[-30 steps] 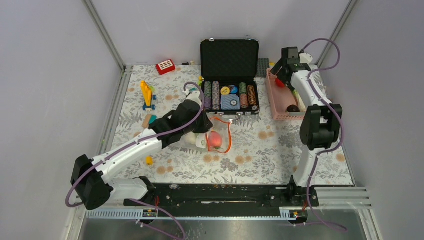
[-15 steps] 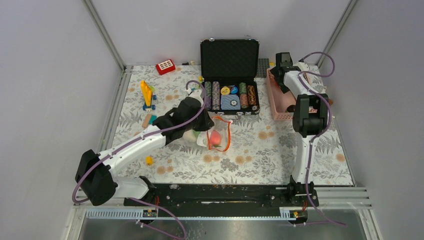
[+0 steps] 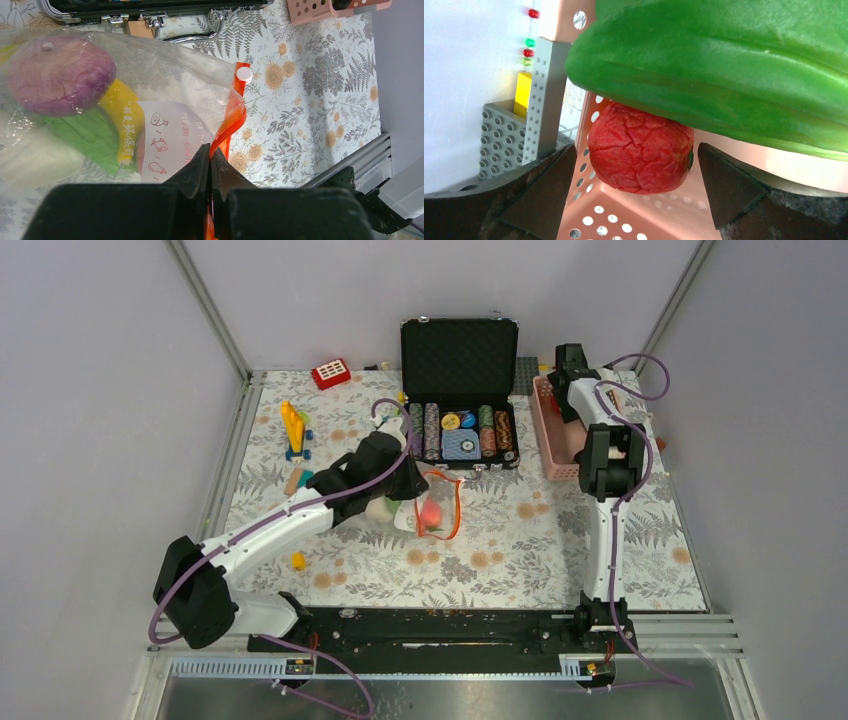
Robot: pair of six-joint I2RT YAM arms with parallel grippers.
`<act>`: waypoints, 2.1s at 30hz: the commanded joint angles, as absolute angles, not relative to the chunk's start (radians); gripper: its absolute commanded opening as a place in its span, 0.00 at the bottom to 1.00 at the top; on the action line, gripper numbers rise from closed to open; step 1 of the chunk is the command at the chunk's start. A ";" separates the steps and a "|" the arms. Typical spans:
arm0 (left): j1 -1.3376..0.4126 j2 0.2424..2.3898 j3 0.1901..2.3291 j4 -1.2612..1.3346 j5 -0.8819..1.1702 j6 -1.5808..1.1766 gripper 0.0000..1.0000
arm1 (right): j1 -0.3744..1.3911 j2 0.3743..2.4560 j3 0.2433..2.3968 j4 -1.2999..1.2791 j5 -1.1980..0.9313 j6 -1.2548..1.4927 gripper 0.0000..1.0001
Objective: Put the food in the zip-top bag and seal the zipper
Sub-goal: Pick up the fake fruit from the bin, then place the fake fruit in the zipper food storage bag.
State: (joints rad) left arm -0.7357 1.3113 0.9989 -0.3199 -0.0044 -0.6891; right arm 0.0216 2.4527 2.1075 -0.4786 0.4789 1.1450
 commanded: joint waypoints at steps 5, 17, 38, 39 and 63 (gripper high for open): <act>-0.724 1.326 1.046 -0.280 0.012 -0.696 0.00 | 0.013 2.512 2.229 -0.572 0.514 1.250 0.99; -0.724 1.306 1.039 -0.284 0.011 -0.698 0.00 | 0.006 2.448 2.063 -0.439 0.456 1.252 0.55; -0.725 1.248 0.957 -0.247 0.068 -0.709 0.00 | 0.007 1.819 1.254 0.132 0.300 1.033 0.33; -0.725 1.246 0.953 -0.240 0.070 -0.703 0.00 | 0.006 1.786 1.232 0.153 0.284 1.015 0.33; -0.724 1.209 0.956 -0.270 0.057 -0.696 0.00 | 0.390 0.908 0.555 0.332 -0.375 0.697 0.33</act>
State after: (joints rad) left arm -0.7307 1.2427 0.9527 -0.2909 0.0498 -0.7048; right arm 0.3058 1.0111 0.6270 0.2859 -0.2855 0.7853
